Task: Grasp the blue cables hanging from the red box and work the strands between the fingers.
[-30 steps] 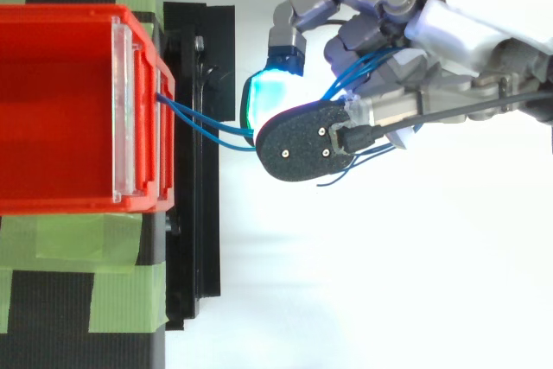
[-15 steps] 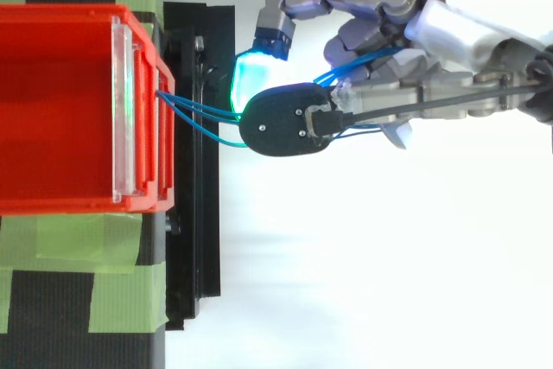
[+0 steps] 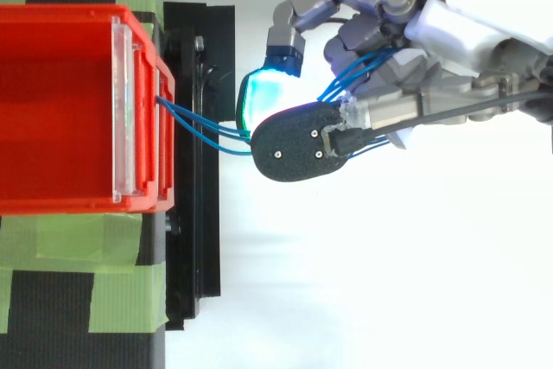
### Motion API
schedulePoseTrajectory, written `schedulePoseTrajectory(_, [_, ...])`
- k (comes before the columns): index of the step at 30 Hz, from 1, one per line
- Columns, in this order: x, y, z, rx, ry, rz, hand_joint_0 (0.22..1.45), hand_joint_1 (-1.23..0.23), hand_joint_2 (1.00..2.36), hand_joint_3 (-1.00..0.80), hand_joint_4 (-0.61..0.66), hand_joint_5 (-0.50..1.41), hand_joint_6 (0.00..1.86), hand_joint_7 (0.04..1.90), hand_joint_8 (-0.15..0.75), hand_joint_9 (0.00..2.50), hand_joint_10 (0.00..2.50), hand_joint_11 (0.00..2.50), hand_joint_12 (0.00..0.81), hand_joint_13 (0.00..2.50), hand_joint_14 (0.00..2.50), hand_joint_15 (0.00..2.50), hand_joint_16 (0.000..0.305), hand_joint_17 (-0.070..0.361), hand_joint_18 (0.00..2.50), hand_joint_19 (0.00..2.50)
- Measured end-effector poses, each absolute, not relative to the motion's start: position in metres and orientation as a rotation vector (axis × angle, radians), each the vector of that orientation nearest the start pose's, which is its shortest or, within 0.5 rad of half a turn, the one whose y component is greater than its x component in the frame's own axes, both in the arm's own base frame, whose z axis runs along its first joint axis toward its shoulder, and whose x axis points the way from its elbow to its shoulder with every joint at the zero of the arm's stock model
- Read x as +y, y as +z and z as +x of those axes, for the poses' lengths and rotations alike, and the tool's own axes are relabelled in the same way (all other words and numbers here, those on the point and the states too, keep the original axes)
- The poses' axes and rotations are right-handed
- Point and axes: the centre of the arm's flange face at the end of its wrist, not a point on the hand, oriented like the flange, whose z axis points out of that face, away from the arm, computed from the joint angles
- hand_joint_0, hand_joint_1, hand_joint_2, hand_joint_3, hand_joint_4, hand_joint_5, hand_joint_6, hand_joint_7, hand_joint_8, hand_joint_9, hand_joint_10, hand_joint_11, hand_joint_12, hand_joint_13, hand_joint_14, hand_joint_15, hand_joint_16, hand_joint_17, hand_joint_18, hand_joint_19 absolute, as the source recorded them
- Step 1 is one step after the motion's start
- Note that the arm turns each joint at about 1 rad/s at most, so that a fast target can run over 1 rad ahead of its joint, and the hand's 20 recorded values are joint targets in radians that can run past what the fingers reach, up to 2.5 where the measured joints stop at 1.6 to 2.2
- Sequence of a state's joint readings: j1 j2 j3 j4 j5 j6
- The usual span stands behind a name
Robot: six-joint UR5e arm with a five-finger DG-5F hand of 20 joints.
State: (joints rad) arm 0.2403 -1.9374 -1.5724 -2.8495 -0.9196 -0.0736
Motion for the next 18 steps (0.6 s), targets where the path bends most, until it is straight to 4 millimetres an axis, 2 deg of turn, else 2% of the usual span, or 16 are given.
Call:
schedulePoseTrajectory(2, [-0.0474,0.3128,0.619,1.007,0.793,1.358,1.1,-0.62,1.02,-0.2,0.2,-0.07,1.08,0.99,0.417,0.93,2.5,2.5,0.476,1.27,2.5,1.64,0.055,0.124,1.66,1.02])
schedulePoseTrajectory(3, [-0.047,0.3129,0.6192,1.004,0.796,1.359,1.11,-0.6,1.02,-0.19,0.19,0.02,0.89,1.05,0.417,0.93,2.5,2.5,0.476,1.27,2.5,1.64,0.055,0.124,1.66,1.02])
schedulePoseTrajectory(6, [-0.046,0.3134,0.6202,0.998,0.813,1.359,1.11,-0.59,1.02,-0.2,0.17,0.17,0.52,1.21,0.417,0.93,2.5,2.5,0.476,1.27,2.5,1.64,0.055,0.124,1.66,1.02])
schedulePoseTrajectory(8, [-0.0447,0.3138,0.6212,0.998,0.832,1.358,1.11,-0.59,1.01,-0.2,0.17,0.19,0.48,1.23,0.417,0.93,2.5,2.5,0.476,1.27,2.5,1.64,0.055,0.124,1.66,1.02])
schedulePoseTrajectory(9, [-0.0437,0.314,0.6219,1.0,0.845,1.357,1.11,-0.59,1.01,-0.16,0.15,0.11,0.64,1.18,0.417,0.93,2.5,2.5,0.476,1.27,2.5,1.64,0.055,0.124,1.66,1.02])
schedulePoseTrajectory(10, [-0.0429,0.3141,0.6223,1.002,0.854,1.356,1.1,-0.62,1.01,-0.15,0.15,0.07,0.71,1.15,0.417,0.93,2.5,2.5,0.476,1.27,2.5,1.64,0.055,0.124,1.66,1.02])
schedulePoseTrajectory(11, [-0.042,0.3141,0.6228,1.005,0.865,1.354,1.06,-0.67,1.01,-0.18,0.16,-0.06,0.98,1.05,0.417,0.93,2.5,2.5,0.476,1.27,2.5,1.64,0.055,0.124,1.66,1.02])
schedulePoseTrajectory(13, [-0.0411,0.3142,0.6232,1.008,0.876,1.354,1.02,-0.7,1.02,-0.24,0.17,-0.11,1.07,1.06,0.417,0.93,2.5,2.5,0.476,1.27,2.5,1.64,0.055,0.124,1.66,1.02])
schedulePoseTrajectory(15, [-0.0406,0.3142,0.6234,1.008,0.885,1.356,0.97,-0.73,1.02,-0.46,0.17,-0.13,1.12,1.08,0.417,0.93,2.5,2.5,0.476,1.27,2.5,1.64,0.055,0.124,1.66,1.02])
schedulePoseTrajectory(16, [-0.0405,0.3142,0.6235,1.007,0.889,1.357,0.97,-0.73,1.02,-0.49,0.17,-0.15,1.15,1.08,0.417,0.93,2.5,2.5,0.476,1.27,2.5,1.64,0.055,0.124,1.66,1.02])
schedulePoseTrajectory(17, [-0.0404,0.3142,0.6235,1.005,0.893,1.359,0.97,-0.74,1.01,-0.55,0.2,-0.2,1.32,1.02,0.417,0.93,2.5,2.5,0.476,1.27,2.5,1.64,0.055,0.124,1.66,1.02])
schedulePoseTrajectory(18, [-0.0403,0.3142,0.6236,1.003,0.895,1.361,0.98,-0.74,1.01,-0.57,0.21,-0.2,1.39,1.01,0.417,0.93,2.5,2.5,0.476,1.27,2.5,1.64,0.055,0.124,1.66,1.02])
